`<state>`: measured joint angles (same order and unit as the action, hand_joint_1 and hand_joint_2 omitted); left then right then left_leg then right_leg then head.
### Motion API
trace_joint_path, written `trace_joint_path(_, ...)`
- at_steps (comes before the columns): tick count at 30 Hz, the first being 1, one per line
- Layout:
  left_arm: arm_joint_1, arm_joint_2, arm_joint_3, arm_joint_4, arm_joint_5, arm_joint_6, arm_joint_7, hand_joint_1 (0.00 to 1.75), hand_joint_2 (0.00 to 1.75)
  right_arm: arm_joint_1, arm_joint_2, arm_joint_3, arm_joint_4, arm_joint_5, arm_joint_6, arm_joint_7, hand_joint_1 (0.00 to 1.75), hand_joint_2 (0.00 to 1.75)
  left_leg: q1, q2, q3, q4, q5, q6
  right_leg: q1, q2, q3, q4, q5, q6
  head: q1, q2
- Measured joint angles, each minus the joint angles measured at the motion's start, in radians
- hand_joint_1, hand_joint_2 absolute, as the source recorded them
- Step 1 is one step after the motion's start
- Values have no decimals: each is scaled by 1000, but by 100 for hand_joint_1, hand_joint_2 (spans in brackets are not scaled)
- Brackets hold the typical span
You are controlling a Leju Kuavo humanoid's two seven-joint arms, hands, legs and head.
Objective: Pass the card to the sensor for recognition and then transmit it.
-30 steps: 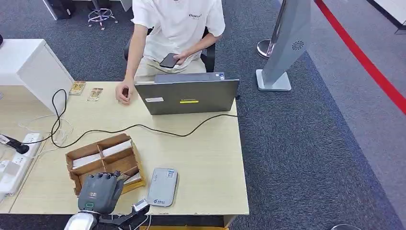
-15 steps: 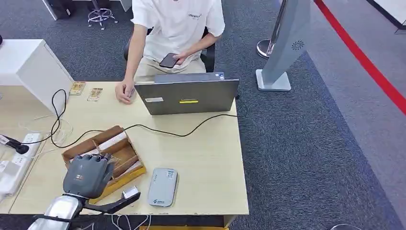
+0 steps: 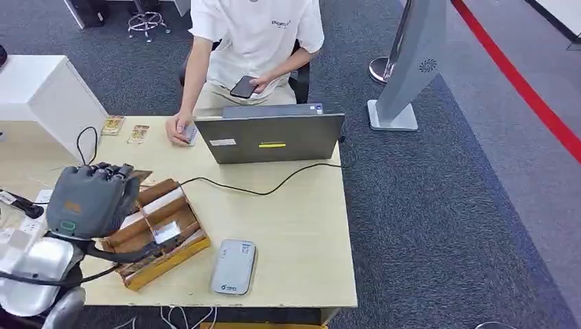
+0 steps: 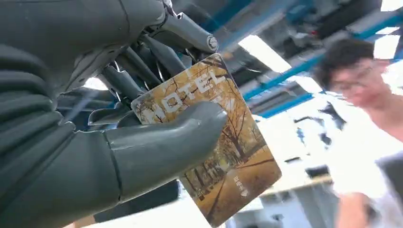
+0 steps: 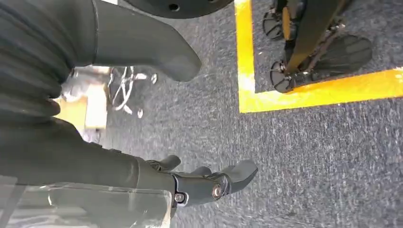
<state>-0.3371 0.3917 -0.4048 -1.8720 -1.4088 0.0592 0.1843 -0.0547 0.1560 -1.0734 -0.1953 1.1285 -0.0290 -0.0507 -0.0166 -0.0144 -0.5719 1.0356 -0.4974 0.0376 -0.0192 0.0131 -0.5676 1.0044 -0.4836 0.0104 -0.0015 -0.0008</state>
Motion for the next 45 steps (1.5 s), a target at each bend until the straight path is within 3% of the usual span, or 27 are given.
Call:
trace_joint_path(5,-129,-79,-1,212,-56,140,16,175,175,-8,0,17,0,41,16,-5,0,175,0,3,0,0,1,0,0,4,0,0,2,1,0,0)
trace_joint_path(7,-169,-95,0,313,-117,271,24,175,175,-9,-1,35,0,75,23,-1,0,175,0,3,0,0,1,1,0,4,0,0,2,1,1,0)
trace_joint_path(11,-265,-105,24,578,-123,488,13,175,175,-15,-2,70,0,121,38,27,0,175,0,4,1,0,1,0,0,5,0,0,2,1,1,0)
trace_joint_path(14,-313,-111,37,727,-123,538,12,175,175,-15,-3,88,0,133,41,38,0,175,0,4,0,0,1,0,0,5,0,1,2,1,0,0)
trace_joint_path(19,-348,-123,46,863,-123,566,3,175,175,-15,-3,105,0,138,48,47,0,175,0,4,0,0,1,0,0,5,0,1,2,1,0,0)
trace_joint_path(25,-351,-136,65,913,-123,568,-18,175,175,-15,-3,110,0,138,48,35,0,175,0,3,-1,0,1,0,0,5,0,0,2,1,0,0)
trace_joint_path(26,-351,-137,66,916,-123,568,-20,0,175,-15,-3,111,0,138,48,34,0,175,0,3,-1,0,1,0,0,5,0,0,2,1,0,0)
trace_joint_path(37,-331,-149,104,931,-119,566,-70,0,175,-15,-3,111,0,146,48,28,0,175,0,3,-1,0,1,0,0,5,0,0,2,1,0,0)
trace_joint_path(45,-251,-157,140,830,-88,502,-108,0,175,-14,-3,111,0,134,47,35,0,175,0,3,-1,0,1,0,0,5,0,0,2,1,0,0)
